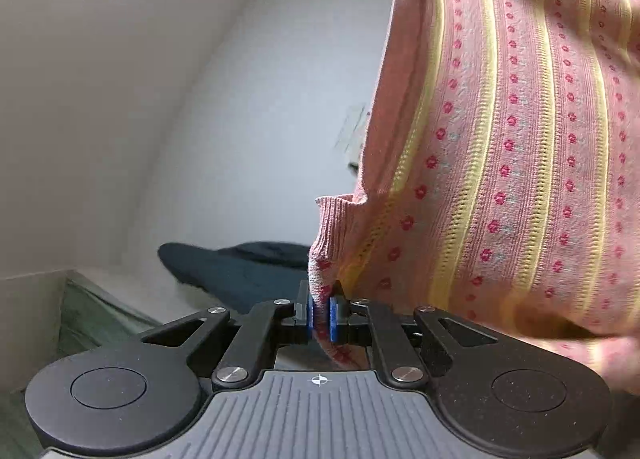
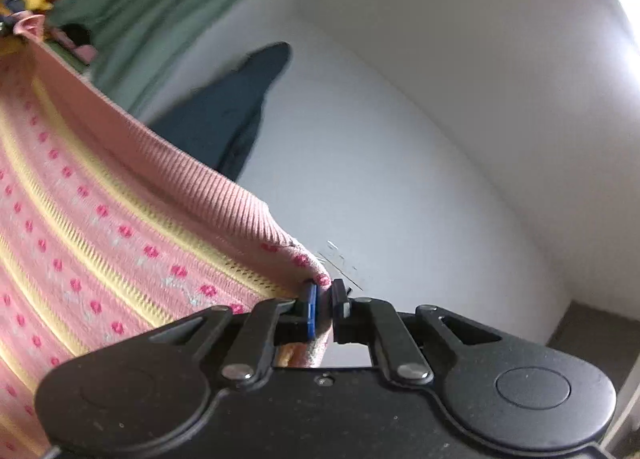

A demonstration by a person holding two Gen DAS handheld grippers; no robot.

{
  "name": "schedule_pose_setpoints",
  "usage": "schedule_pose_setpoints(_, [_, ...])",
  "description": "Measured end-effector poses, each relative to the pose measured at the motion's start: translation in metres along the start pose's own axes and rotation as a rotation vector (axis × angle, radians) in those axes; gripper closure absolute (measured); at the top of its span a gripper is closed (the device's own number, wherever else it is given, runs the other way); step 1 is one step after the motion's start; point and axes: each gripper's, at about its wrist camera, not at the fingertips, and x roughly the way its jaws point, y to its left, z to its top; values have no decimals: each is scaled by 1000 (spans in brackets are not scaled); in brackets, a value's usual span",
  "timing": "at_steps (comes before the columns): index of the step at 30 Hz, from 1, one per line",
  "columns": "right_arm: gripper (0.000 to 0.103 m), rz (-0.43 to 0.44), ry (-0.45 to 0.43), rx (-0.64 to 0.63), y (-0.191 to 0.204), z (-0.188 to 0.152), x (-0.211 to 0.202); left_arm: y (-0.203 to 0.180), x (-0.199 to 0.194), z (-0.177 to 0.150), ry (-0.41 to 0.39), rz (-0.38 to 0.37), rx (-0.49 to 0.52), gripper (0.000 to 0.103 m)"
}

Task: Fold clothes
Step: 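Lift the pink garment high with both grippers to shake it open, then lay the garment flat on the bed and open both grippers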

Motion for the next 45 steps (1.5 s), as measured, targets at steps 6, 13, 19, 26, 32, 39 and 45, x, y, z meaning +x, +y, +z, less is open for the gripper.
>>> schedule_pose_setpoints(6, [95,-167,-122,-61,-22,48,10,65,9,28,-21,173,-82,96])
schedule_pose_setpoints(13, [95,43,-110,-72,13,-14,-51,5,-32,-6,-44,36,-34,96])
schedule_pose_setpoints(19, [96,478,81,-84,105,-133,-128,-137,-86,-59,6,-350,-101,96])
schedule_pose_setpoints(26, [96,871,374,-99,211,-244,-175,-290,-119,-127,176,-767,0,96])
schedule_pose_setpoints(32, [94,957,465,-37,235,-250,-192,-320,-89,-136,259,-894,5,96])
schedule_pose_setpoints(39, [78,876,560,331,189,-261,-184,-278,-103,-150,301,-980,-184,81])
schedule_pose_setpoints(45, [71,604,758,866,108,-317,-158,-239,-98,-144,160,-911,-573,19])
